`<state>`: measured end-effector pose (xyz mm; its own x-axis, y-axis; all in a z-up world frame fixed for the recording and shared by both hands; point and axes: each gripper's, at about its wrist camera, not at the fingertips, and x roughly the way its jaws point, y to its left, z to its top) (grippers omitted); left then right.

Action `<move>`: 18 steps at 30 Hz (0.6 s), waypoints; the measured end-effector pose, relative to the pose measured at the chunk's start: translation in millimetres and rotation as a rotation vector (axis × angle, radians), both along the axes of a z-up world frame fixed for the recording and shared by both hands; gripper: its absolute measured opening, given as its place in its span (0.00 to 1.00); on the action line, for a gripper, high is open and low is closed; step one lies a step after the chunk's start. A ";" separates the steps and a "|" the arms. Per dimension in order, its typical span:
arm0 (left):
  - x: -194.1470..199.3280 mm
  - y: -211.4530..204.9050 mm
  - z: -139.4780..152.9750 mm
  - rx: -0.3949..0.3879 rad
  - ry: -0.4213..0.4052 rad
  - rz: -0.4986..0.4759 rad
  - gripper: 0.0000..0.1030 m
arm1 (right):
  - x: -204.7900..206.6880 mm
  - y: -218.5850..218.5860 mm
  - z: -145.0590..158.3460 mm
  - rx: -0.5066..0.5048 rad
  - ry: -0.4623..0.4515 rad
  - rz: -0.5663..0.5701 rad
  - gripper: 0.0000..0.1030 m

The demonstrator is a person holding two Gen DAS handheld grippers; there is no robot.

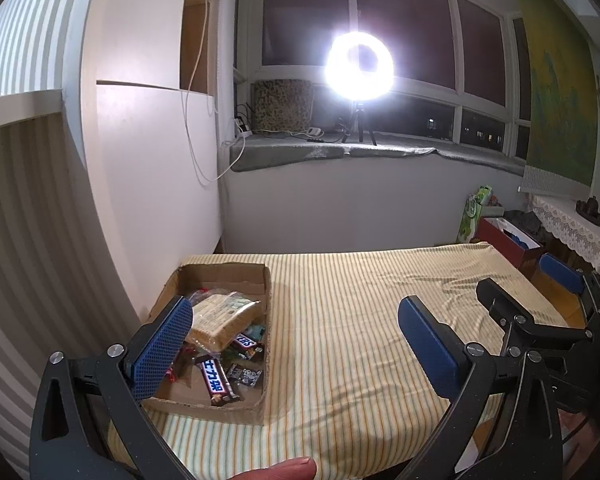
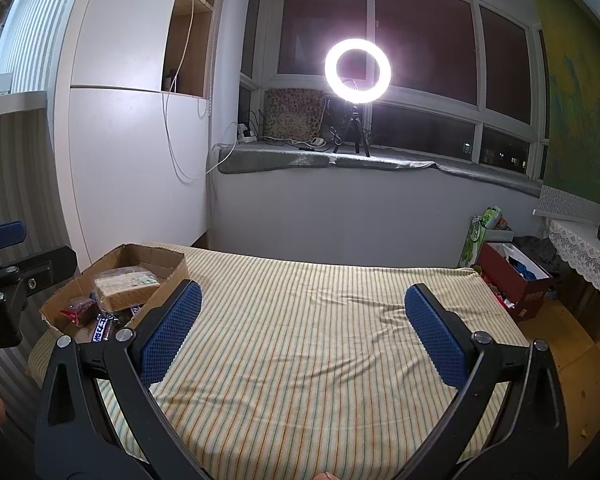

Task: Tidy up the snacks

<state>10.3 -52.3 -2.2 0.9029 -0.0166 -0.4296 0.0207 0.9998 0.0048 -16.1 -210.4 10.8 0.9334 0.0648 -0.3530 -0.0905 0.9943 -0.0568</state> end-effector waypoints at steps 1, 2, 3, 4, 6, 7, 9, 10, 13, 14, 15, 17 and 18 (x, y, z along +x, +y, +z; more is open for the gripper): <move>0.0 -0.1 -0.2 0.000 0.000 0.000 0.99 | -0.8 -0.5 0.3 0.000 -0.001 -0.001 1.00; -0.1 -0.3 -0.3 0.001 0.000 0.000 0.99 | -1.0 -0.8 0.3 0.000 -0.001 -0.002 1.00; -0.2 -0.5 -0.4 0.003 0.001 0.001 0.99 | -1.0 -1.3 0.3 0.001 -0.001 -0.002 1.00; -0.3 -0.7 -0.6 0.004 0.002 0.001 0.99 | -1.3 -1.8 0.2 0.002 -0.001 -0.004 1.00; 0.0 -0.4 -1.2 0.006 0.003 0.001 0.99 | -2.0 -2.1 0.0 0.001 -0.001 -0.005 1.00; 0.0 -0.3 -1.3 0.006 0.004 0.000 0.99 | -1.4 -2.2 0.0 0.001 0.000 -0.004 1.00; 0.1 -0.7 -1.2 0.010 0.005 -0.002 0.99 | -1.8 -3.4 -0.4 0.001 0.003 -0.006 1.00; 0.3 -0.6 -1.6 0.011 0.005 -0.002 0.99 | -2.1 -3.4 -0.6 0.001 0.004 -0.008 1.00; -0.3 -1.4 -1.9 0.017 0.004 0.000 0.99 | -2.4 -3.6 -0.8 0.001 0.005 -0.008 1.00; -0.3 -1.1 -2.4 0.019 0.005 0.003 0.99 | -2.7 -3.8 -0.9 0.001 0.005 -0.008 1.00; 0.0 -1.4 -2.7 0.019 0.007 0.002 0.99 | -3.0 -4.1 -0.9 0.001 0.004 -0.008 1.00; 0.4 -1.2 -3.4 0.008 0.015 -0.018 0.99 | -2.3 -3.7 -1.2 0.002 0.005 -0.009 1.00; 1.2 -1.1 -3.5 0.005 0.018 -0.022 0.99 | -2.2 -3.6 -1.2 0.002 0.005 -0.009 1.00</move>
